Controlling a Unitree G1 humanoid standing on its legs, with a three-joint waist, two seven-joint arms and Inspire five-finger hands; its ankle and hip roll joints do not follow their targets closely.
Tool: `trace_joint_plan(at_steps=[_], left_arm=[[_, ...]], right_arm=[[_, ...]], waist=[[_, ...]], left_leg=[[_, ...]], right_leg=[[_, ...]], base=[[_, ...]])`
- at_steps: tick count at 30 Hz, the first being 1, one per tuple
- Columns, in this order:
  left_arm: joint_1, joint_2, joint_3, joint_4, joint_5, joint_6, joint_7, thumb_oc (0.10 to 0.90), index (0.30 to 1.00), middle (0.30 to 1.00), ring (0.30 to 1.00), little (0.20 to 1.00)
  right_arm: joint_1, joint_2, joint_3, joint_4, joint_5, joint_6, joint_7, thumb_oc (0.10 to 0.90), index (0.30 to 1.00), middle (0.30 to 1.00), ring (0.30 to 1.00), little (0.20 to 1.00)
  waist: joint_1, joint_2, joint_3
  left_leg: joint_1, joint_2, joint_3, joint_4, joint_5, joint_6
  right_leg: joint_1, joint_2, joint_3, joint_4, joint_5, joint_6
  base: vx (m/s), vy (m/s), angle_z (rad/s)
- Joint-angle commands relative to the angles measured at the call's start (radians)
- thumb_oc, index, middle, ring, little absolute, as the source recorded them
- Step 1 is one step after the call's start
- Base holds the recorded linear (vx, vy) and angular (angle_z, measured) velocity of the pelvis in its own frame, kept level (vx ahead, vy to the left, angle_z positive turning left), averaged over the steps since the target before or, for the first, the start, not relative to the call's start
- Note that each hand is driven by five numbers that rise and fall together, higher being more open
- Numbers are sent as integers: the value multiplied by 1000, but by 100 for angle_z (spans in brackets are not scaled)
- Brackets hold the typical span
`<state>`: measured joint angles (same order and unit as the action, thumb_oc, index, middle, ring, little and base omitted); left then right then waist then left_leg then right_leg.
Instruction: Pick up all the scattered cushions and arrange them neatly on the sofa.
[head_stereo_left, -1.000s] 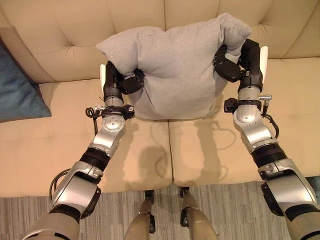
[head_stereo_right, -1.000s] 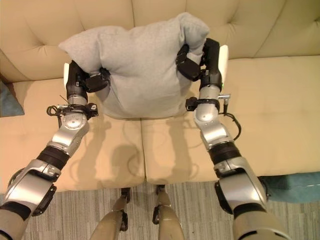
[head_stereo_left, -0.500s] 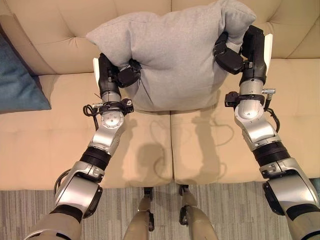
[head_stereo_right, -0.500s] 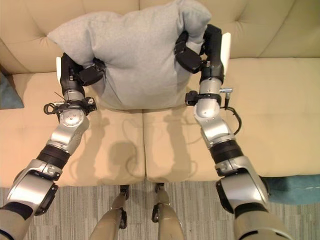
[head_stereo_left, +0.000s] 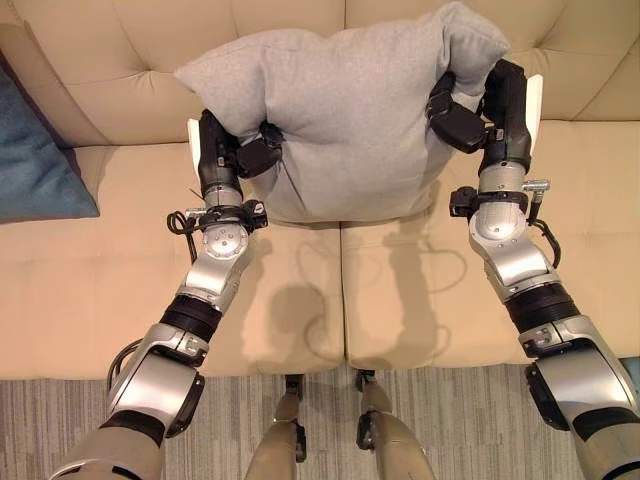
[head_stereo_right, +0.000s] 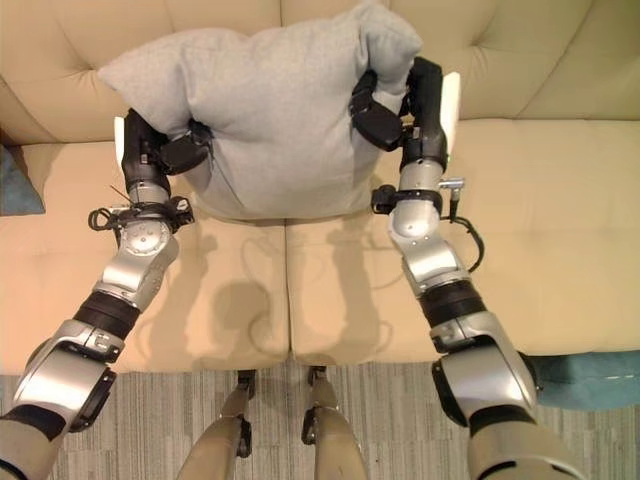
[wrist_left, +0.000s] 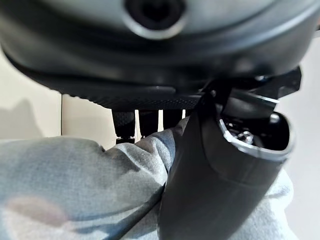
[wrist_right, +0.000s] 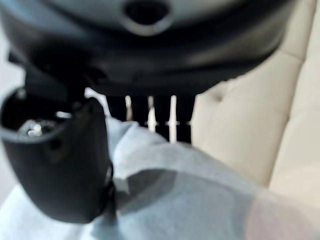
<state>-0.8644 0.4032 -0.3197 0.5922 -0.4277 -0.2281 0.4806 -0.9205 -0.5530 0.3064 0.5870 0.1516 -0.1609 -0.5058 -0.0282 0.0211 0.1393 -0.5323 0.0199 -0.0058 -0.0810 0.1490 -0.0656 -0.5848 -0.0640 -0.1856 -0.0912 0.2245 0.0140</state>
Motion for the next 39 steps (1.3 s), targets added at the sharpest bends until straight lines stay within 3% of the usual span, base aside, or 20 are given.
trace_joint_plan(at_steps=[1,6,17,22,29,35,39], left_arm=[[-67,73,-61,-20,49,-160,-46,800,900,900,900,900],[-35,181,-9,67,7,-151,-67,800,900,900,900,900],[101,262,116,67,-19,-147,-83,800,900,900,900,900],[188,235,155,28,-16,-142,-88,800,900,900,900,900],[563,110,217,-162,75,-112,-202,800,900,900,900,900],[773,58,272,-147,102,-75,-278,800,900,900,900,900],[932,10,305,-54,139,-33,-326,800,900,900,900,900]], right_arm=[[-83,0,38,18,-47,-70,24,800,900,900,900,900],[-69,-77,10,98,38,-70,43,800,900,900,900,900],[43,-160,-132,87,143,-102,41,800,900,900,900,900],[111,-142,-203,66,189,-116,36,800,900,900,900,900],[499,-20,-315,-109,123,-114,139,800,900,900,900,900],[720,45,-364,-126,61,-92,207,800,900,900,900,900],[864,95,-387,-86,-4,-62,250,800,900,900,900,900]], waist=[[13,-61,-150],[16,-60,-155],[15,-64,-180],[16,-65,-192],[15,-67,-195],[11,-69,-184],[9,-61,-172]], left_leg=[[-22,-36,26,-6,-35,-40],[-13,-37,27,-6,-37,-41],[-4,-34,26,-6,-46,-41],[-1,-33,24,-6,-51,-40],[59,-27,27,-6,-66,-35],[134,-18,37,-6,-77,-33],[229,-12,51,-6,-92,-25]], right_leg=[[13,-30,41,4,-70,143],[21,-29,38,4,-69,143],[27,-28,33,4,-75,143],[30,-28,32,4,-78,141],[94,-31,27,4,-89,138],[173,-36,20,4,-102,139],[267,-32,15,4,-122,141]], base=[[0,0,0],[0,0,0],[0,0,0],[0,0,0],[0,0,0],[12,-1,0],[47,-1,-12]])
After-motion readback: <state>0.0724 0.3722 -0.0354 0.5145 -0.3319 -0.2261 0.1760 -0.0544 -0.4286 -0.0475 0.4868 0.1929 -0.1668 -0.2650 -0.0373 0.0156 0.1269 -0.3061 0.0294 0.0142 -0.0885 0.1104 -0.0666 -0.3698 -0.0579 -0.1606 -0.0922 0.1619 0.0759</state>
